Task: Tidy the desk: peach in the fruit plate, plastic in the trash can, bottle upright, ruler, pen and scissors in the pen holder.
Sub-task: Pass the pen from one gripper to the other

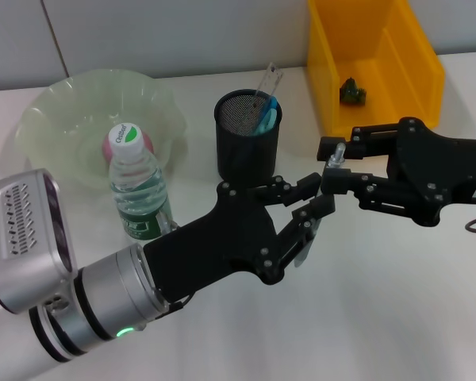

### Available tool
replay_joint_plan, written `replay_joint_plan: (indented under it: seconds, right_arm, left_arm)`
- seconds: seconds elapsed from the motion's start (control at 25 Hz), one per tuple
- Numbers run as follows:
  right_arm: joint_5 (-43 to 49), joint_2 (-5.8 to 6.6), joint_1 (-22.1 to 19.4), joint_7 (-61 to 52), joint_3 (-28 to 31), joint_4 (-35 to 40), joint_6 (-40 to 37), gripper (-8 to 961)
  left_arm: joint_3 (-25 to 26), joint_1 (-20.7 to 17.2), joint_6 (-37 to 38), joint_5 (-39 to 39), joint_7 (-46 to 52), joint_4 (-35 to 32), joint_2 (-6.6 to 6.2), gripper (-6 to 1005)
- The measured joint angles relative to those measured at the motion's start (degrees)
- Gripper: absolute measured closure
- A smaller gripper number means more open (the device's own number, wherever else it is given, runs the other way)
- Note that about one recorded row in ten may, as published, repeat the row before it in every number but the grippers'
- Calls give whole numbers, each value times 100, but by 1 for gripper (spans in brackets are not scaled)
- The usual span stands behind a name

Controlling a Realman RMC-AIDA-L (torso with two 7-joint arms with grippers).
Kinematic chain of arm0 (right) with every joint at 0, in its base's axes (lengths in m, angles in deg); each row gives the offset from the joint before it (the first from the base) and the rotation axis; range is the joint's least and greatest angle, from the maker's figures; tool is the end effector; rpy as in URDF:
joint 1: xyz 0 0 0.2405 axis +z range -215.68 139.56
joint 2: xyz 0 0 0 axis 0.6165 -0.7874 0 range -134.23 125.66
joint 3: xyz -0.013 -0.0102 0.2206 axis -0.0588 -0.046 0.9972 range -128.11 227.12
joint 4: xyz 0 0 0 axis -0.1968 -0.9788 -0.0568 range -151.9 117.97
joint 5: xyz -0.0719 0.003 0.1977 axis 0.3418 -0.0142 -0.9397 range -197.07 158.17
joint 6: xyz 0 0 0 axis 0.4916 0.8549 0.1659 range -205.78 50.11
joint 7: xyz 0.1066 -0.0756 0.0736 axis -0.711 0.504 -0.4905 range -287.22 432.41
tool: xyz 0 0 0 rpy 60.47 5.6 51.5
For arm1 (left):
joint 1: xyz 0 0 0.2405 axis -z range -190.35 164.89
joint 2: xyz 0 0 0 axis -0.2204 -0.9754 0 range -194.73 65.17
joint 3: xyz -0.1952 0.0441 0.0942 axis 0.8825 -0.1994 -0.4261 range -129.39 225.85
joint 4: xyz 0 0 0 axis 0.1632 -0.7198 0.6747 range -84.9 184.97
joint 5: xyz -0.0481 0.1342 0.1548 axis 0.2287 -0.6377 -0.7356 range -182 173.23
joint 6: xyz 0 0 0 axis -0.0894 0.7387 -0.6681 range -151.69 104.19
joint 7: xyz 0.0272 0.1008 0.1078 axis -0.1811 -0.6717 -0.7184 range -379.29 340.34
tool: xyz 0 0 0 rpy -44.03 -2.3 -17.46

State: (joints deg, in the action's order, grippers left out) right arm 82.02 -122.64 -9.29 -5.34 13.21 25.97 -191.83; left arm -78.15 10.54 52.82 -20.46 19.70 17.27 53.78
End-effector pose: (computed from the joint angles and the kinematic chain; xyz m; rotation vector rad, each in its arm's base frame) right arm 0.1883 0.2821 0.0627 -2.7868 0.2806 1.2282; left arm -0.1337 0.2511 -0.0868 -2.5414 -0.2371 -1.4002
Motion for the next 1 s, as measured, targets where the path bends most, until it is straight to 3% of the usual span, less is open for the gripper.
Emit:
replay_joint_plan:
  seconds: [0.24, 0.48, 0.64, 1.0]
  right_arm:
    - [7, -1, -2, -2, -10, 6, 12, 575]
    - [11, -18, -14, 33, -33, 122, 2, 597]
    - [10, -48, -77, 159, -240, 373, -15, 764]
    - [-14, -70, -123, 276, -404, 401, 13, 752]
  left_arm:
    - [-2, 12, 0, 0, 61, 0, 0, 826]
    - [-23, 16, 1, -4, 77, -5, 0, 826]
    - [-30, 15, -3, -70, 90, -32, -5, 825]
    - [2, 42, 3, -132, 356, -53, -14, 824]
